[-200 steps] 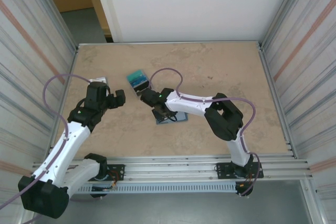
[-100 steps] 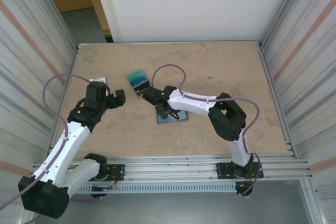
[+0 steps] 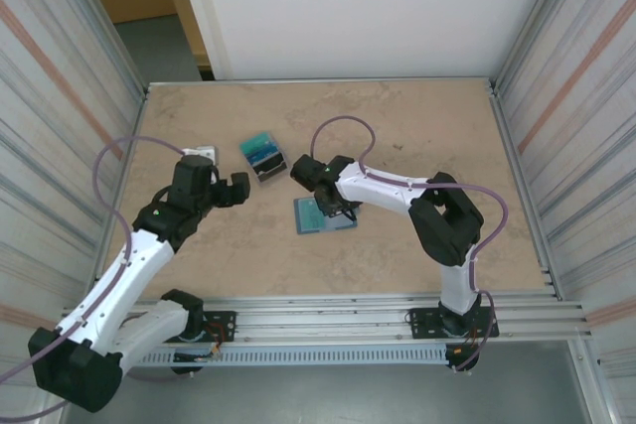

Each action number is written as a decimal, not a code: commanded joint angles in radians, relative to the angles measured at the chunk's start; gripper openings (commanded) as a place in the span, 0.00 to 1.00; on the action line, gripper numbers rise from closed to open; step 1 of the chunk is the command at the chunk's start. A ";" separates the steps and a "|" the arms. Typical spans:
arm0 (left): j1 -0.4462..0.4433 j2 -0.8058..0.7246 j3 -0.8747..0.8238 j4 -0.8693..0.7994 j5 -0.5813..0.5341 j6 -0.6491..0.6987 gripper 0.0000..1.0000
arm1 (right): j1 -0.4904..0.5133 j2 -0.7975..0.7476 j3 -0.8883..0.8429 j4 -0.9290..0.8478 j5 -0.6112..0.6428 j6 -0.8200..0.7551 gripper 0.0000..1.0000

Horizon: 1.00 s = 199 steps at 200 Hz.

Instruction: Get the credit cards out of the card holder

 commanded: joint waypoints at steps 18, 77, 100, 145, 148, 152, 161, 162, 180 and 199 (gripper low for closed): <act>-0.083 0.050 -0.031 0.043 -0.060 -0.034 0.99 | -0.002 -0.009 -0.034 0.002 -0.007 0.017 0.28; -0.163 0.110 -0.045 0.074 -0.119 -0.045 0.99 | -0.017 -0.076 -0.030 0.012 -0.053 0.015 0.19; -0.223 0.147 -0.077 0.107 -0.134 -0.065 0.99 | -0.044 -0.133 -0.031 0.033 -0.114 0.027 0.20; -0.335 0.323 -0.089 0.134 -0.202 -0.199 0.99 | -0.119 -0.179 -0.080 0.140 -0.350 0.065 0.20; -0.339 0.332 -0.090 0.139 -0.205 -0.207 0.99 | -0.124 -0.181 -0.086 0.149 -0.368 0.068 0.20; -0.344 0.345 -0.089 0.149 -0.205 -0.212 0.99 | -0.130 -0.182 -0.093 0.163 -0.388 0.071 0.20; -0.354 0.374 -0.090 0.175 -0.204 -0.218 0.99 | -0.142 -0.184 -0.114 0.198 -0.433 0.080 0.20; -0.354 0.378 -0.091 0.178 -0.204 -0.218 0.99 | -0.143 -0.184 -0.117 0.202 -0.435 0.082 0.20; -0.365 0.441 -0.084 0.232 -0.163 -0.214 0.99 | -0.168 -0.183 -0.154 0.269 -0.524 0.106 0.20; -0.379 0.512 -0.064 0.255 -0.156 -0.217 0.99 | -0.181 -0.173 -0.184 0.316 -0.573 0.128 0.20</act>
